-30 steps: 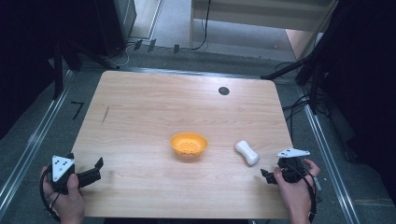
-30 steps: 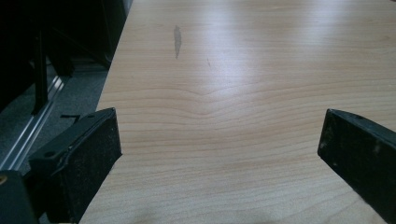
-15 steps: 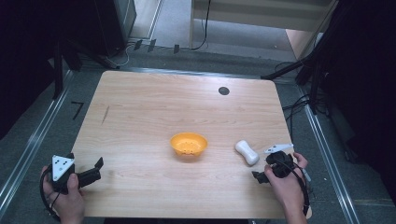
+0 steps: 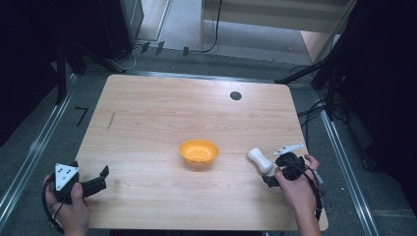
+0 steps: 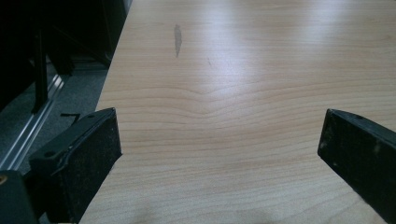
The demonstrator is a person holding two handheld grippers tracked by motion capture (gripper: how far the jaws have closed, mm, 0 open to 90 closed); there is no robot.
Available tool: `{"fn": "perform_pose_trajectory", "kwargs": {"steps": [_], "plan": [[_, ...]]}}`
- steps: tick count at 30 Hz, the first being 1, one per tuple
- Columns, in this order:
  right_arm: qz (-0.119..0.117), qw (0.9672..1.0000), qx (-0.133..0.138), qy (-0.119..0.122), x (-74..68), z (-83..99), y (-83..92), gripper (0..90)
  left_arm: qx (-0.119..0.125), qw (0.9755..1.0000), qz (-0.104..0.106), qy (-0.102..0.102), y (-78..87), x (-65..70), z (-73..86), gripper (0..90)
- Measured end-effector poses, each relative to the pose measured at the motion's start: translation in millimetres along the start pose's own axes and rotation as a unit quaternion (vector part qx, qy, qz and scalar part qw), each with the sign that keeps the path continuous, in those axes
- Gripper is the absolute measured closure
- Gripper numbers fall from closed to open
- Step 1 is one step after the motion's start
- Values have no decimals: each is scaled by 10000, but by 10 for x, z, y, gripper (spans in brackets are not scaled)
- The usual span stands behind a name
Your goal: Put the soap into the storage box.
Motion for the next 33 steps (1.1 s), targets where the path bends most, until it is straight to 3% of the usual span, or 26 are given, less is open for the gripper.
{"fn": "perform_pose_trajectory", "kwargs": {"steps": [16, 26, 33], "plan": [[-155, 9996, -140, -215, -51, -195, -90, 22, 15, 10000, -6, 44, 3, -6, -2, 0], [-239, 9992, -134, -290, -63, -303, -118, 139, 41, 10000, 1, 82, 3, -8, -6, 0], [-312, 9988, -159, -333, -108, -383, -175, 309, 44, 10000, -9, 76, 3, -10, -7, 0]]}}
Point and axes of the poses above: each handheld gripper's, and its own axes: y roughly backward along the jaws, z roughly out of its underside, x roughly to its right, the point moved 10 cm from there along -y, roughly forward along the jaws, and after that the axes turned 2 degrees about x, right-handed, at the moved point
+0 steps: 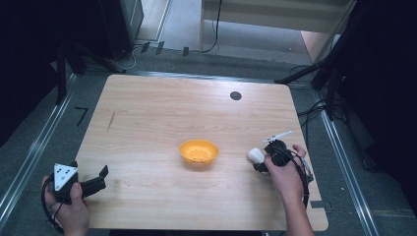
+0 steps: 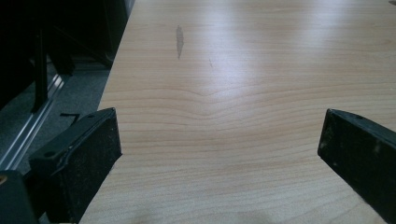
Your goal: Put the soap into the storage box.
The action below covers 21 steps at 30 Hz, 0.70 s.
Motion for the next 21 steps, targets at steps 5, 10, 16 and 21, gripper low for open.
{"fn": "perform_pose_trajectory", "kwargs": {"steps": [5, 10, 16, 21], "plan": [[59, 10000, -36, 28, 2, -20, -26, 355, 8, 10000, 9, 6, 0, -1, -1, 0], [92, 9999, -53, -28, 27, -25, -40, 430, -4, 10000, 5, 1, 0, 0, 0, 0], [113, 9999, -80, -55, 29, -34, -69, 449, -8, 10000, 7, -2, -1, 1, 1, 0], [119, 9998, -124, -64, 20, -43, -96, 453, -7, 10000, 5, 2, 0, 0, 1, 0]]}}
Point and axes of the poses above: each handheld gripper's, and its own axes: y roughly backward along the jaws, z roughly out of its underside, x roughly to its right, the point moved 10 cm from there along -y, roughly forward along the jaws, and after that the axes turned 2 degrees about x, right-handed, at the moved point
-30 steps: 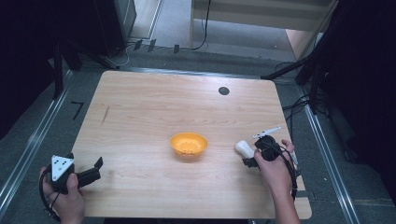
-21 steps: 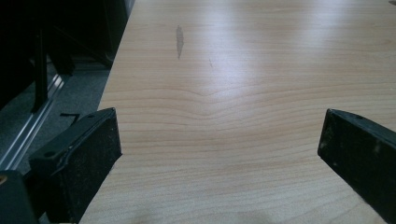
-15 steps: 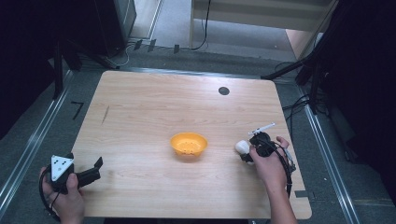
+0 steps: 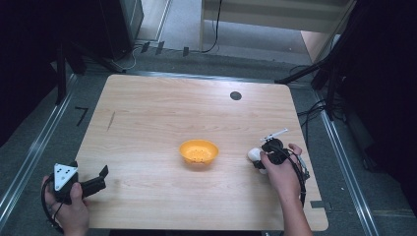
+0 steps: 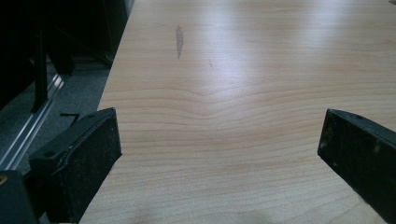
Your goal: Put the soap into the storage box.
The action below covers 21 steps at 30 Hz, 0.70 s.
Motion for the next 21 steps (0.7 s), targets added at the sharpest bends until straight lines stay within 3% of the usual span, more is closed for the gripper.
{"fn": "perform_pose_trajectory", "kwargs": {"steps": [8, 21], "plan": [[-80, 9999, -53, -50, 8, -11, -51, 494, -7, 10000, 6, -12, -1, 0, 0, 0], [49, 9996, -202, 212, -1, -22, -66, 496, -21, 10000, -8, -66, -1, 6, 3, 0]]}}
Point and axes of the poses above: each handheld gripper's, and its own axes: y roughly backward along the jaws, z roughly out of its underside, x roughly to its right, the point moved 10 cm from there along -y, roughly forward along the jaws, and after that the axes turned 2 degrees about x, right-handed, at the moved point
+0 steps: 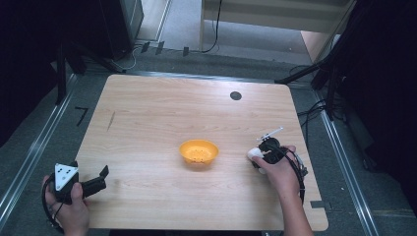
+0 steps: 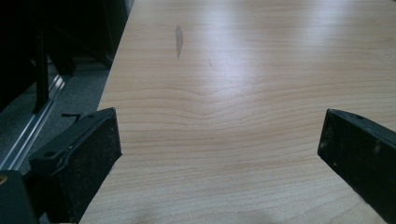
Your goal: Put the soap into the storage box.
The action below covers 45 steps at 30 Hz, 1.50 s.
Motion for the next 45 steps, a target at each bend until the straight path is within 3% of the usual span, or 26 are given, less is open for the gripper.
{"fn": "perform_pose_trajectory", "kwargs": {"steps": [11, 22, 25, 34, 40, 45], "plan": [[-39, 9997, -50, 224, -6, 1, 5, 508, 18, 10000, -19, -14, 0, 3, -2, 0], [-18, 9991, 127, 416, 18, -14, 49, 510, 6, 10000, 5, 3, -1, 1, -1, 0], [-106, 9986, 164, 490, -1, -29, 79, 511, 7, 10000, 4, 10, 1, -1, -2, 0], [-218, 9939, 122, 1076, -122, -125, 154, 511, 4, 10000, -1, 11, -1, -1, -1, 0], [-249, 9916, 154, 1263, -174, -189, 184, 510, 0, 10000, 7, 16, 0, -2, -1, 0], [-273, 9877, 207, 1527, -242, -257, 205, 510, 12, 10000, 15, 35, -1, -2, -3, 0]]}}
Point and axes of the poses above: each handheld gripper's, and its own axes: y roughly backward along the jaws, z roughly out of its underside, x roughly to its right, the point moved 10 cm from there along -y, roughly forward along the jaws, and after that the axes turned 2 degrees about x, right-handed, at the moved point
